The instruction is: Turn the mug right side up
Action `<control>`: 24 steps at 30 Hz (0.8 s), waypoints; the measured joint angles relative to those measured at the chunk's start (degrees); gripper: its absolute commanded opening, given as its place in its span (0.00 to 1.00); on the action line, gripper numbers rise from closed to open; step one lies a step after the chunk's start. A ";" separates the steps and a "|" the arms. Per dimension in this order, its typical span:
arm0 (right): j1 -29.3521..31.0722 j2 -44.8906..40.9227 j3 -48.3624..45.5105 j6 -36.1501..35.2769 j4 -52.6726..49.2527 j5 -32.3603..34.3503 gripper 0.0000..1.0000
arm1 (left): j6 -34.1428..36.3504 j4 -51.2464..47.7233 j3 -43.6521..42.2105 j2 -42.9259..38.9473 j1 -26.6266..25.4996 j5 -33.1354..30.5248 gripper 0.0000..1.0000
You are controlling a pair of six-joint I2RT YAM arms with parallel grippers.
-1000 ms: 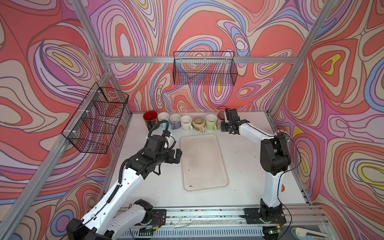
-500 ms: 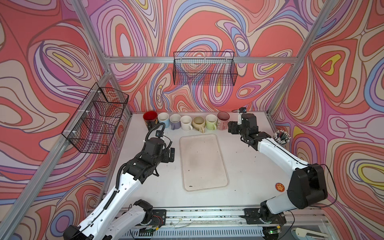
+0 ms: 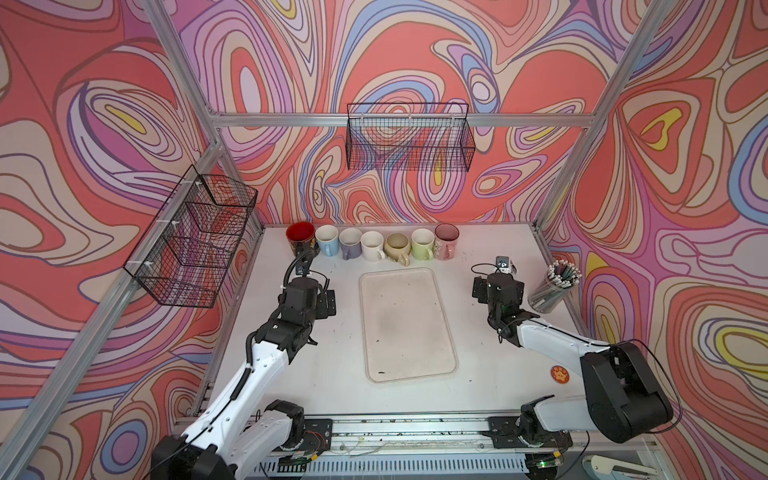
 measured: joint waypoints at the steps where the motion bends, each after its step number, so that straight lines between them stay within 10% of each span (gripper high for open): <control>1: 0.00 0.42 -2.12 -1.33 4.37 1.16 0.98 | 0.00 1.14 0.22 2.25 0.92 0.00 1.00; 9: 0.00 13.00 -5.68 -9.35 30.84 8.20 0.99 | 4.90 13.77 1.22 15.87 4.76 -0.70 1.00; 24: -5.57 18.14 -11.37 -8.02 45.70 1.03 0.99 | 11.93 49.70 -15.19 26.14 11.63 9.64 1.00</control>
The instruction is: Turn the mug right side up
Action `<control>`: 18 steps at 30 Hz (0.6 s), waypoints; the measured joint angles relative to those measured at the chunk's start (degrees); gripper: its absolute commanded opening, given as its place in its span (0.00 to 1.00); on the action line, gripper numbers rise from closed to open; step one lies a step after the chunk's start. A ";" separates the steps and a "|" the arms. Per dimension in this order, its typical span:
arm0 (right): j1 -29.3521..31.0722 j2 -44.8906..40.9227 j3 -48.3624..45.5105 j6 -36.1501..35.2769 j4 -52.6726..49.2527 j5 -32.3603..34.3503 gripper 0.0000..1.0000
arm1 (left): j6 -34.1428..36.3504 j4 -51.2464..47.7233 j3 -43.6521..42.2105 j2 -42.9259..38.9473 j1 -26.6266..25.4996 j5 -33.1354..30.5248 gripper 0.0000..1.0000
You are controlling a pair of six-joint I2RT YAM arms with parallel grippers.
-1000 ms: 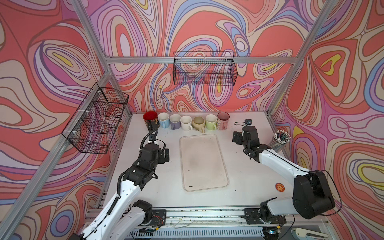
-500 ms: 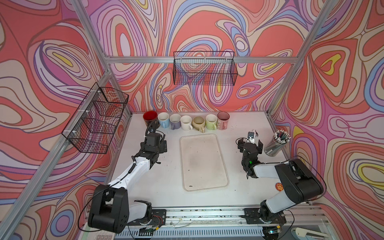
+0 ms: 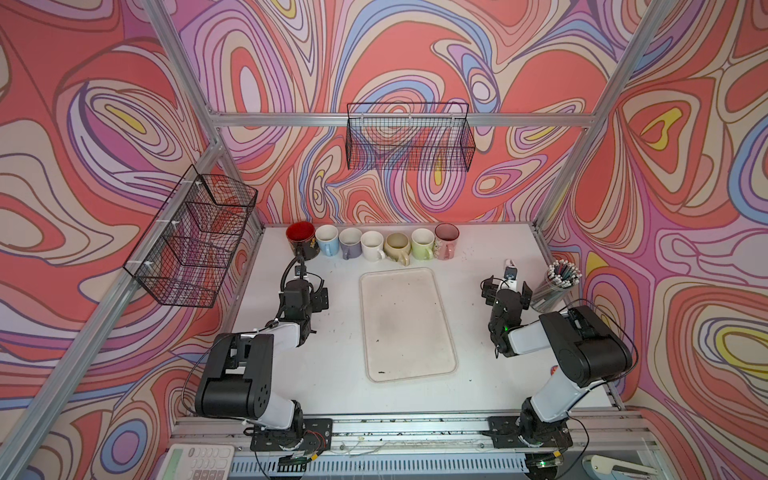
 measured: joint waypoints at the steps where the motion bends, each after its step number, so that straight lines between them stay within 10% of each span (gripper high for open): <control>1: -0.02 0.13 -2.16 -0.11 2.64 -1.01 0.98 | 0.42 2.54 -1.90 0.26 0.00 0.90 1.00; 7: -1.60 3.50 -4.57 -0.20 9.60 -9.31 0.98 | 2.05 11.80 -6.12 2.38 -0.04 4.39 1.00; 18: -10.80 1.27 6.36 5.40 -7.41 -21.49 0.98 | 1.40 14.49 -5.11 2.36 2.14 7.13 1.00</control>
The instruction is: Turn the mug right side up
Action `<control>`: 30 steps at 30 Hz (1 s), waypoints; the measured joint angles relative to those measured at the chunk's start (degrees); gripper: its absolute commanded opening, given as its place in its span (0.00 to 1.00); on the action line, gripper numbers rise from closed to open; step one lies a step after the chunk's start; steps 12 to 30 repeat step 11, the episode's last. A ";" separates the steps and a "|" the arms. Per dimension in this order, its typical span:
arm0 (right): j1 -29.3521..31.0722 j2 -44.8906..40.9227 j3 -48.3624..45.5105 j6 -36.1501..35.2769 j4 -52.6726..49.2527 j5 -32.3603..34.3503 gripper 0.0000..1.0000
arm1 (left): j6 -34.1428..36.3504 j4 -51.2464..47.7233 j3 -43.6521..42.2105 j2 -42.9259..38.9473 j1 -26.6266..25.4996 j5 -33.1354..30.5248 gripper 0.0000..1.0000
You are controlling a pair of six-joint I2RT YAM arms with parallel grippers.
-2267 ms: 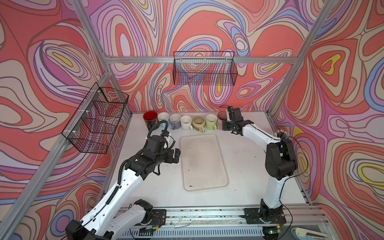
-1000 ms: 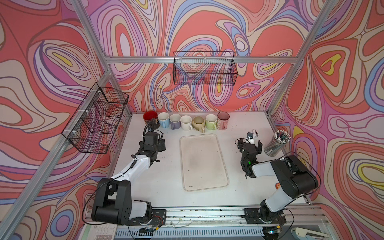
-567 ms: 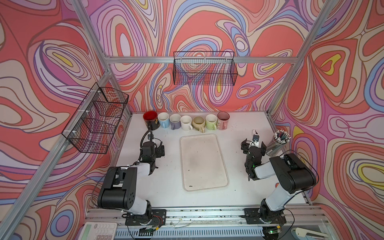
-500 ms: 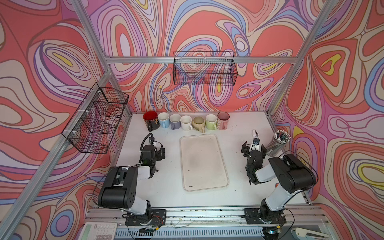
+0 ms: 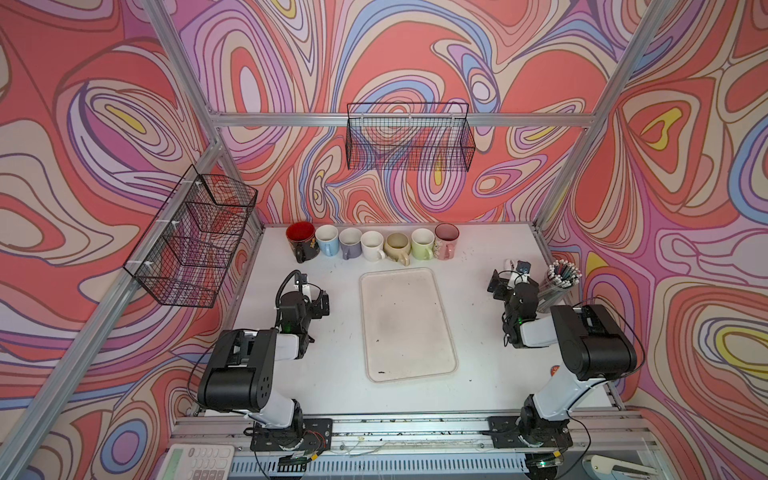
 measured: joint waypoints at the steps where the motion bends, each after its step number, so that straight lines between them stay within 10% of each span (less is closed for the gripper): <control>1: 0.02 0.00 0.00 0.20 -0.57 -0.42 0.98 | 0.00 0.07 0.00 0.00 0.00 0.09 1.00; 30: 0.28 0.00 0.00 0.39 -3.98 -3.50 0.98 | -0.24 0.33 0.00 0.00 0.00 0.07 1.00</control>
